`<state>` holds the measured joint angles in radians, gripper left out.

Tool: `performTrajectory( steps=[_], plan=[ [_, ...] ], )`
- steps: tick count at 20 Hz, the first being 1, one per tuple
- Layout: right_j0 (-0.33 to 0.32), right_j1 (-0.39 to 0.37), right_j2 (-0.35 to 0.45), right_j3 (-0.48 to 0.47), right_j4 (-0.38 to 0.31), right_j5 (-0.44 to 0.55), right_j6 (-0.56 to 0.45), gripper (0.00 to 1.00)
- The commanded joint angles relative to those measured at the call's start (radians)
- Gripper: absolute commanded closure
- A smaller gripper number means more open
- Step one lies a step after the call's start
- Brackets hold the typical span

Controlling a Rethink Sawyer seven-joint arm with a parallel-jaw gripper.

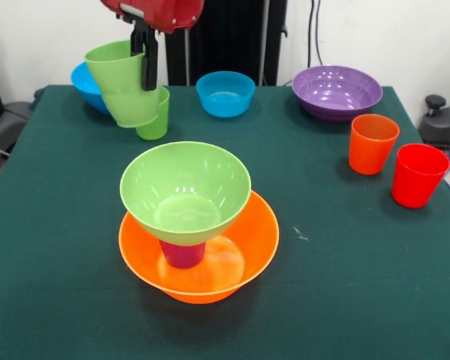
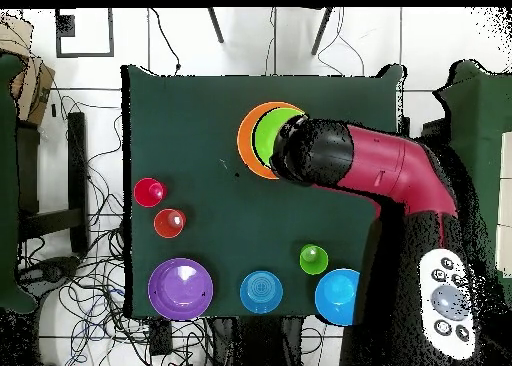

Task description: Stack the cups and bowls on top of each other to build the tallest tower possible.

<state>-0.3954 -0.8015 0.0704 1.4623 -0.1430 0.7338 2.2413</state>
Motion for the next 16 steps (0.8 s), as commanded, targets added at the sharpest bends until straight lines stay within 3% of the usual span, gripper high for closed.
performTrajectory(
  steps=[1, 16],
  plan=[
    [0.034, 0.079, 0.086, -0.08, -0.079, 0.042, -0.122, 1.0],
    [0.083, 0.111, 0.033, -0.081, -0.082, -0.023, -0.035, 1.0]
  ],
)
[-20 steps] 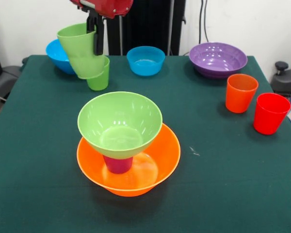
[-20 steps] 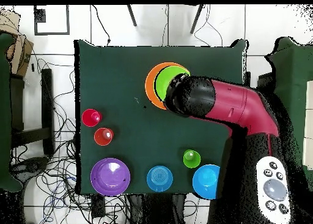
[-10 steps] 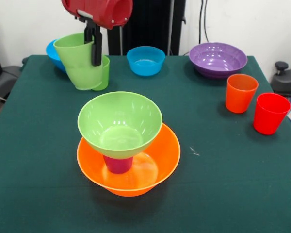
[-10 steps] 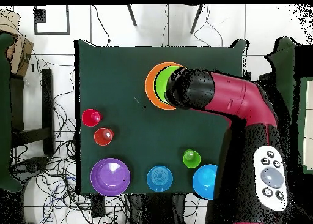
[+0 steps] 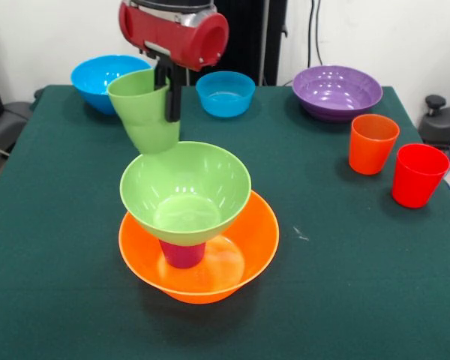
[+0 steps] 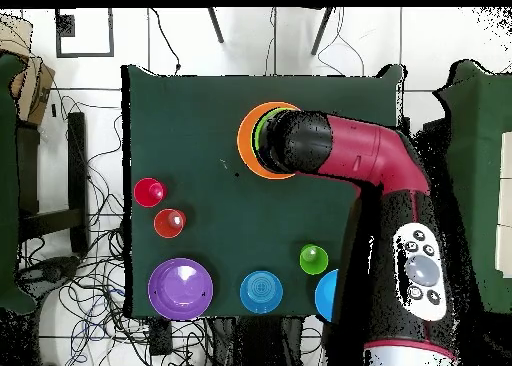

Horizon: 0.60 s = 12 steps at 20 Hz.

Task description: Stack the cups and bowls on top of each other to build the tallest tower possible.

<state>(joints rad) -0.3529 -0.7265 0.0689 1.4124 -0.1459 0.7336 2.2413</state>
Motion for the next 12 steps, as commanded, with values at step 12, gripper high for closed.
performTrajectory(
  steps=[12],
  plan=[
    [0.025, 0.012, 0.031, -0.012, -0.088, -0.01, -0.091, 1.0]
  ],
)
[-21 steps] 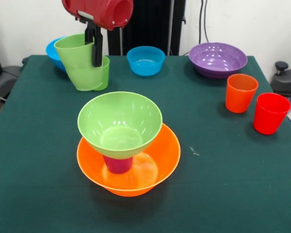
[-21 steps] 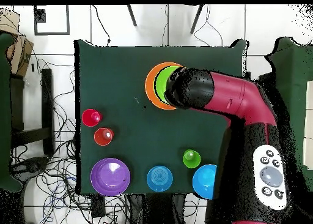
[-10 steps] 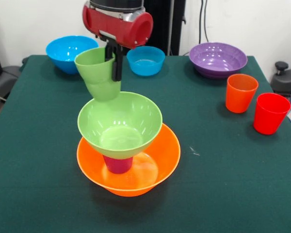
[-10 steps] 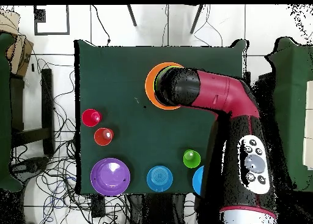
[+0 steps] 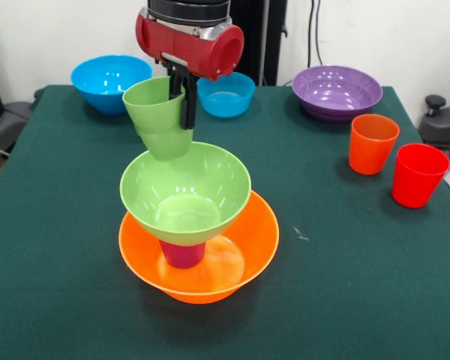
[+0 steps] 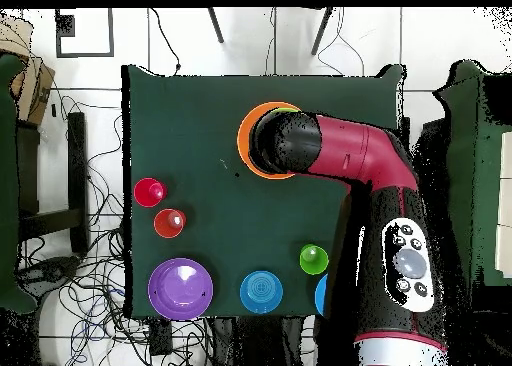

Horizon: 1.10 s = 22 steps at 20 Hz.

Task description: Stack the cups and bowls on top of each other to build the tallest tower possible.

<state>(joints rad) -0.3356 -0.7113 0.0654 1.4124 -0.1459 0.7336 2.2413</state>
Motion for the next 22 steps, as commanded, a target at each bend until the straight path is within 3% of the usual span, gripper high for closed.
performTrajectory(
  steps=[1, 6, 22],
  plan=[
    [0.007, -0.004, 0.036, -0.018, -0.087, -0.003, -0.096, 1.0],
    [0.002, 0.001, 0.049, -0.039, -0.079, 0.016, -0.109, 1.0],
    [0.03, 0.092, 0.034, -0.113, -0.092, -0.046, -0.058, 1.0]
  ],
)
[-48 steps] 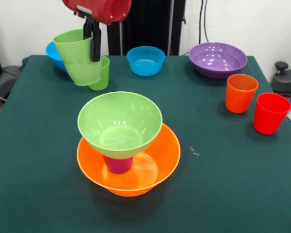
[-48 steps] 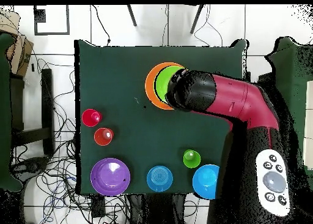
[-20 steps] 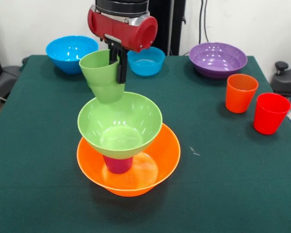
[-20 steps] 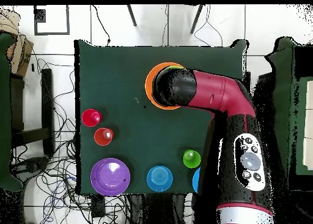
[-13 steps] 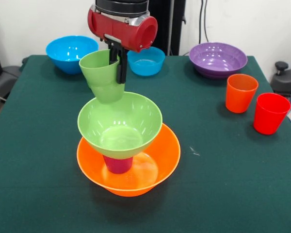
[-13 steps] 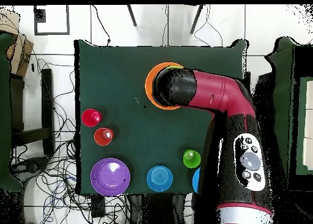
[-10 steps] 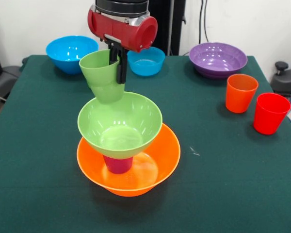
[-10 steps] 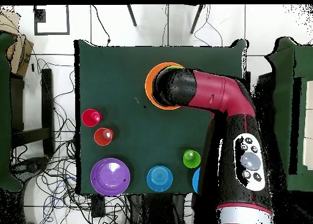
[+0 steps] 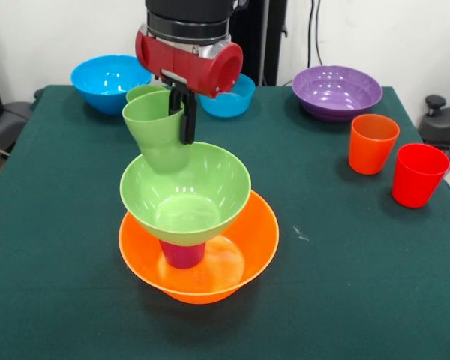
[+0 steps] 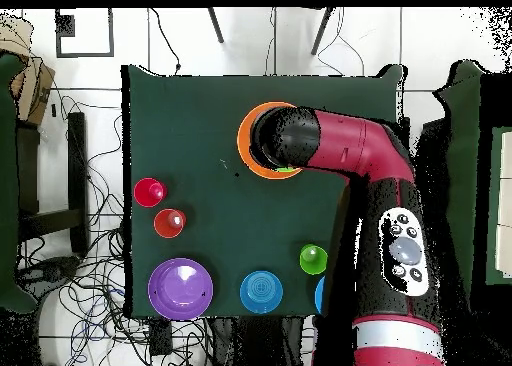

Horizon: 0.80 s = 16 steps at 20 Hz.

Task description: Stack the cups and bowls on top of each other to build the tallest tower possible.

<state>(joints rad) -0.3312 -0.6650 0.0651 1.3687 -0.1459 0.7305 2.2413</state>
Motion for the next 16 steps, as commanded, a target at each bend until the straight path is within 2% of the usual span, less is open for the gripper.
performTrajectory(
  steps=[1, 16],
  plan=[
    [0.025, 0.046, 0.034, -0.072, -0.092, -0.04, -0.062, 1.0],
    [0.06, 0.08, 0.002, -0.09, -0.076, -0.075, -0.007, 1.0]
  ],
)
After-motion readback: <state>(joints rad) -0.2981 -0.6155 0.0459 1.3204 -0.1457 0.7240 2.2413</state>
